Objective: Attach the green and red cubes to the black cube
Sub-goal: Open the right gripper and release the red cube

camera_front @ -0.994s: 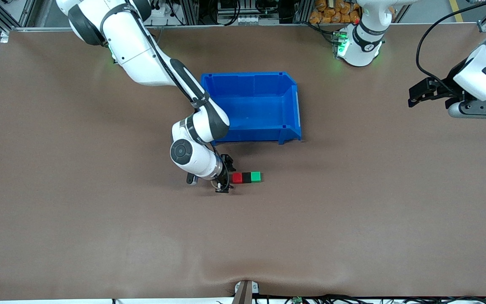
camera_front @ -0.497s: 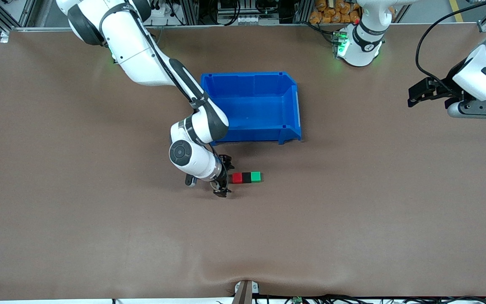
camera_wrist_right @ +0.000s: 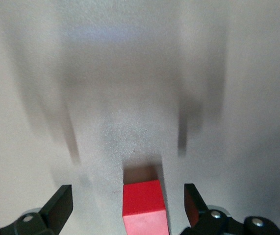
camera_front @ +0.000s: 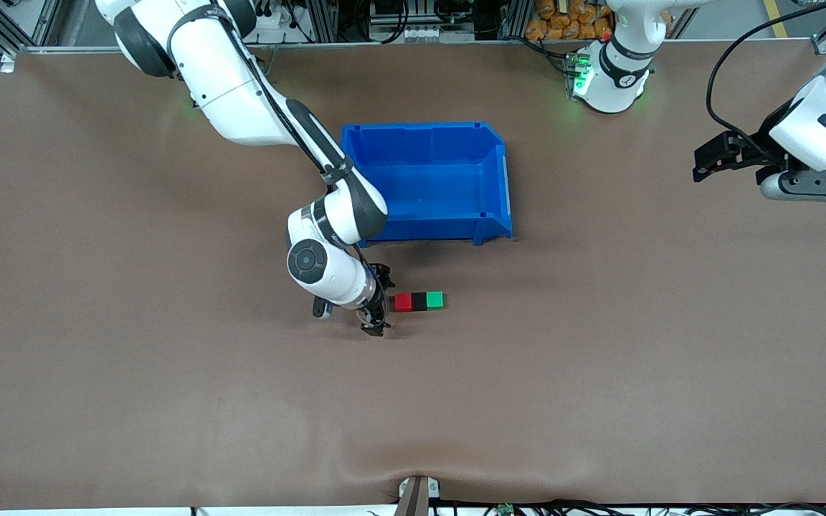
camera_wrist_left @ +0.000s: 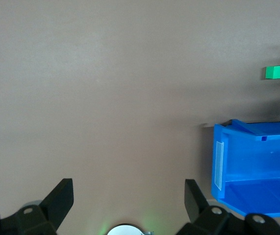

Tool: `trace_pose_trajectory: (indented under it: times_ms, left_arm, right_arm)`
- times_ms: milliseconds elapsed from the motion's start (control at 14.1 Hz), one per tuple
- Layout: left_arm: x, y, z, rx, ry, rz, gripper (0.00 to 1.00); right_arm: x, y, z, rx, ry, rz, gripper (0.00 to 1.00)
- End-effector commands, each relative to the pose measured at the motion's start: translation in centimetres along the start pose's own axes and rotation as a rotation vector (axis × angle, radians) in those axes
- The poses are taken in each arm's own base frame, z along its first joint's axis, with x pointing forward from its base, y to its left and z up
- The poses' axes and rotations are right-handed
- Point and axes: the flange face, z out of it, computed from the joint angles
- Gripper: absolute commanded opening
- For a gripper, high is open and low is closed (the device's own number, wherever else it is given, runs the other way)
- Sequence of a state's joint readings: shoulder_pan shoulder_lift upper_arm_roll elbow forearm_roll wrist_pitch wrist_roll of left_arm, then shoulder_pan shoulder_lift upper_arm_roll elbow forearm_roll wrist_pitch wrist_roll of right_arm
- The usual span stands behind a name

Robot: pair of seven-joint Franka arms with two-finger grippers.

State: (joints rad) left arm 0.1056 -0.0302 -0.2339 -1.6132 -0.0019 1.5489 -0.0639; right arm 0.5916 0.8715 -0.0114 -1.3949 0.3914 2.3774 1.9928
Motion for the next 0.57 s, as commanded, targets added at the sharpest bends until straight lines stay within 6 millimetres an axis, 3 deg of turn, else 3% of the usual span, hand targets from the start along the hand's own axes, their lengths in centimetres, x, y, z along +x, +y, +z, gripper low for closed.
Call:
trace_pose_trajectory:
  times_ms: [0, 284, 497]
  left_arm:
    - [-0.5, 0.3, -0.2, 0.006, 0.012, -0.010, 1.00]
    - [-0.5, 0.3, -0.2, 0.006, 0.012, -0.010, 1.00]
    - [-0.5, 0.2, -0.2, 0.006, 0.012, -0.011, 1.00]
  right_arm:
    - [0.3, -1.0, -1.4, 0.004, 0.012, -0.002, 1.00]
    - [0.8, -1.4, -2.2, -0.005, 0.018, -0.002, 1.00]
    - [1.4, -2.9, -3.6, 0.013, 0.002, 0.014, 1.00]
